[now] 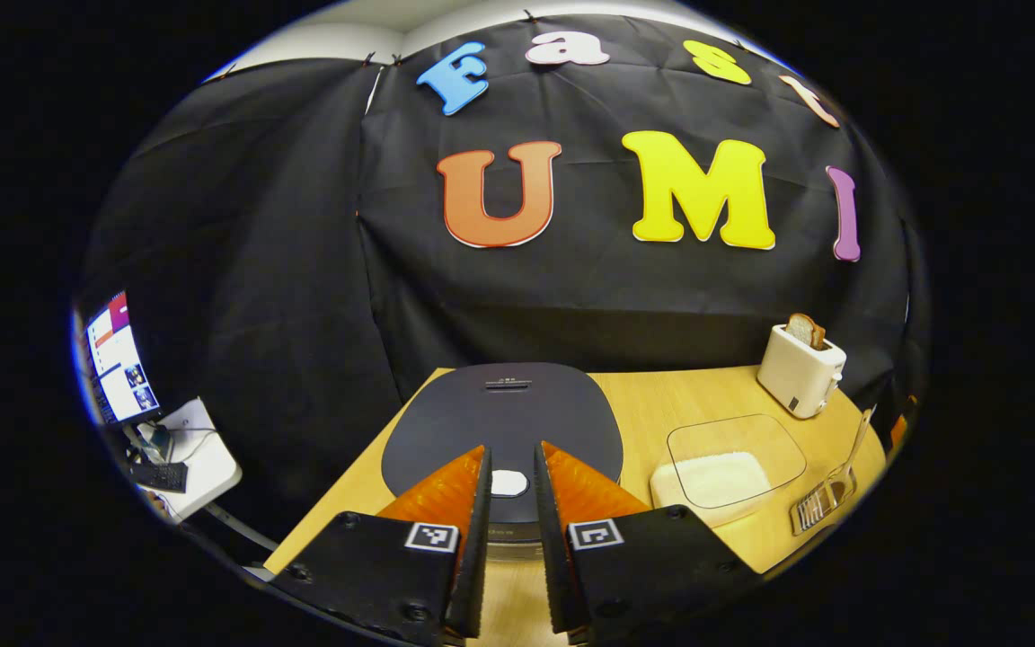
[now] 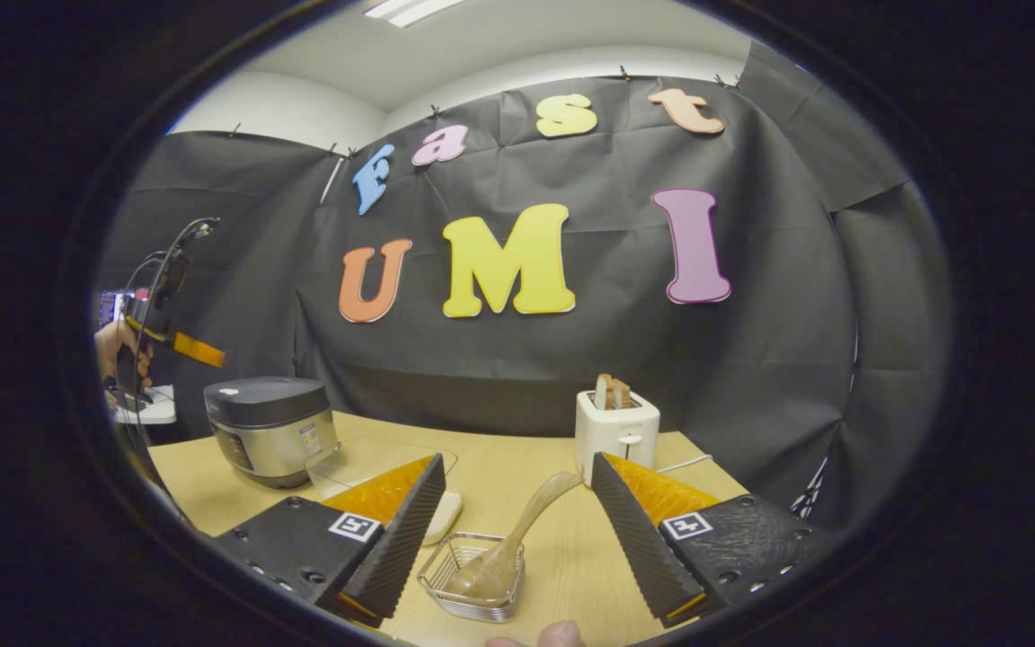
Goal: Close the left gripper, press the button to open the rice cooker; take a wooden spoon from the chopstick holder with the right hand, scoop a spoonful of rice and pour it into the rice cooker, then put the wooden spoon back into the chopstick holder.
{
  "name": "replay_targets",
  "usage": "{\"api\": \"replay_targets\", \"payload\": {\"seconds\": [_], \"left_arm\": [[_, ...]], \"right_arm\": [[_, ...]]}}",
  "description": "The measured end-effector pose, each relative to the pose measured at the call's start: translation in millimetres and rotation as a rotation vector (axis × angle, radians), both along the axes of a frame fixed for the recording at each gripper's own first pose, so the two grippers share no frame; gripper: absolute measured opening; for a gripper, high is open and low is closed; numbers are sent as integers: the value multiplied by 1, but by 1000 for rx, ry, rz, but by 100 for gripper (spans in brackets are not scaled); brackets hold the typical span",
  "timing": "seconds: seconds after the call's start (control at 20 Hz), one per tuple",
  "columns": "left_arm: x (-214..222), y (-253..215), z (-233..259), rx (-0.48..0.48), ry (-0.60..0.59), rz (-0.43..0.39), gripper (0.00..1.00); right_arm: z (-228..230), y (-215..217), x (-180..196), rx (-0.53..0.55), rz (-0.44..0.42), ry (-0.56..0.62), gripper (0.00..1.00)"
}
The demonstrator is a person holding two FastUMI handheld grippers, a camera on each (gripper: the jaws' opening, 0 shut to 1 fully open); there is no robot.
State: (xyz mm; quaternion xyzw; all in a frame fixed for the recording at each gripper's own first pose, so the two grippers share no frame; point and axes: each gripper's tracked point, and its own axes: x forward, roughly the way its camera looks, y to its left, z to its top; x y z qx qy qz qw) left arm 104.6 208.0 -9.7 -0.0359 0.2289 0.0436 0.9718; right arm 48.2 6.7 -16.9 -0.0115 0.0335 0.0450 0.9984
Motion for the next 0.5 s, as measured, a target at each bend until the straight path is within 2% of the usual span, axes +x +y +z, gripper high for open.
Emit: {"api": "replay_targets", "payload": {"seconds": [0.1,0.15,0.2,0.3,0.5], "left_arm": [[11,7,-5,-9,48,7,22],[13,13,-15,12,99,8,18],[12,14,-22,11,142,-2,11],[9,10,-40,-9,249,-6,3],[15,10,-51,-17,285,-13,3]], "right_arm": [[1,-2,0,-13,-2,1,97],[1,-5,1,-16,-4,-1,97],[3,-10,0,-18,-13,-7,98],[3,-15,2,-11,-26,-12,98],[-6,-20,5,1,-30,11,97]]}}
